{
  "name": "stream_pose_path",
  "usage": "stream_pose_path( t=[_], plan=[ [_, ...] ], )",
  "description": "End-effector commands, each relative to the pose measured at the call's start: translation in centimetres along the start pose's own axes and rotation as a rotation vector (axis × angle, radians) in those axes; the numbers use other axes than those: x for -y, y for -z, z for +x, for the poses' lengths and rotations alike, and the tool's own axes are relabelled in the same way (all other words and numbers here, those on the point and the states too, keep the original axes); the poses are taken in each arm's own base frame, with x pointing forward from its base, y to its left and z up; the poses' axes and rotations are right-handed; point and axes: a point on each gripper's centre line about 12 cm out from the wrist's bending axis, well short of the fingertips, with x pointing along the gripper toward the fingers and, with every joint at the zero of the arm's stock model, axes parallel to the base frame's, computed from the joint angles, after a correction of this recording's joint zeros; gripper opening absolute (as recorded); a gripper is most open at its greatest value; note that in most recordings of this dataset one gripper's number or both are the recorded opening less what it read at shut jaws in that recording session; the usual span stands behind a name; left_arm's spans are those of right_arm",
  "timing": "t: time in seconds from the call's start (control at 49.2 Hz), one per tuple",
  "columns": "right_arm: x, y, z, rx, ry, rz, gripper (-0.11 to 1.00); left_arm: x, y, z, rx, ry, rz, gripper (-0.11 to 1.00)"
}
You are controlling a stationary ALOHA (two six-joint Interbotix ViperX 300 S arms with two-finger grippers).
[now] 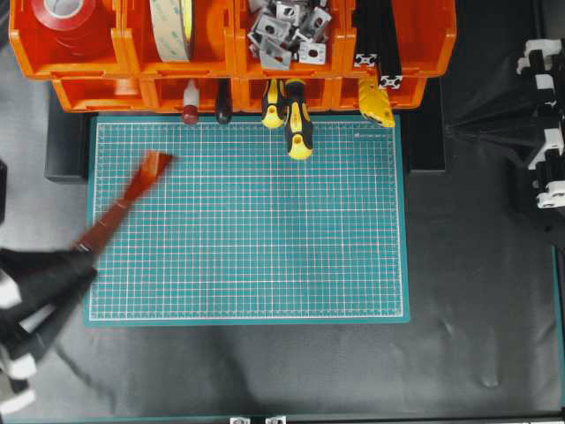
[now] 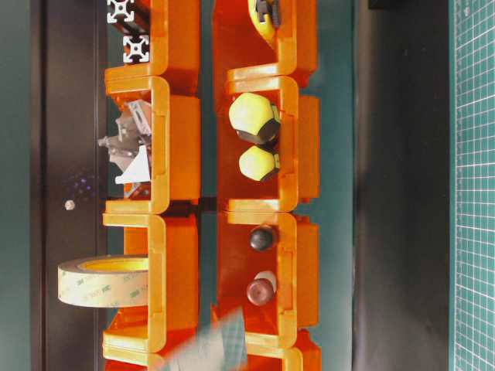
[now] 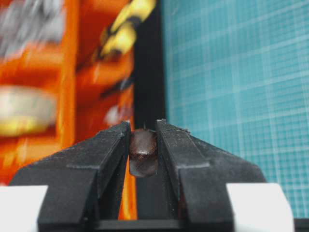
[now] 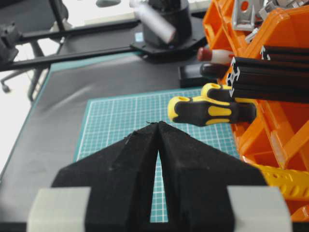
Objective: Pick scraper from container rack with left arm.
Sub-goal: 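Pull the scraper out of the rack with the left gripper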
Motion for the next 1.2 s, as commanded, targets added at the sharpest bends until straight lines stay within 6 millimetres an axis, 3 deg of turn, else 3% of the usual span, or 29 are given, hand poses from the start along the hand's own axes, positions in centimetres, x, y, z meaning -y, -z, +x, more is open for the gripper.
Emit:
stream_pose_path(
  t=[0.0, 0.142, 0.386, 0.711, 0.975, 1.179],
  plan=[
    [-0.1, -0.5, 0.1, 0.015, -0.003, -0.002, 0.01, -0.9, -1.7, 0.0, 0.046, 0.008, -0.006, 0.21],
    [-0.1, -0.5, 0.1, 0.015, -0.003, -0.003, 0.01, -0.8, -2.8, 2.1, 0.062, 0.004, 0.038, 0.21],
    [-0.1, -0.8, -0.1, 0.029, -0.005, 0.003, 0.01, -0.8, -4.3, 7.8, 0.164, 0.029, 0.154, 0.21],
    [-0.2, -1.1, -0.5, 0.041, -0.007, 0.007, 0.01, 0.8, -2.0, 15.6, 0.199, 0.091, 0.272, 0.21],
    [-0.2, -1.1, -0.5, 0.039, -0.007, 0.01, 0.01, 2.1, -0.2, 17.2, 0.199, 0.133, 0.307, 0.21],
    [-0.1, -1.1, -0.5, 0.038, -0.004, 0.009, 0.01, 2.4, -0.2, 17.3, 0.222, 0.148, 0.312, 0.21]
  ],
)
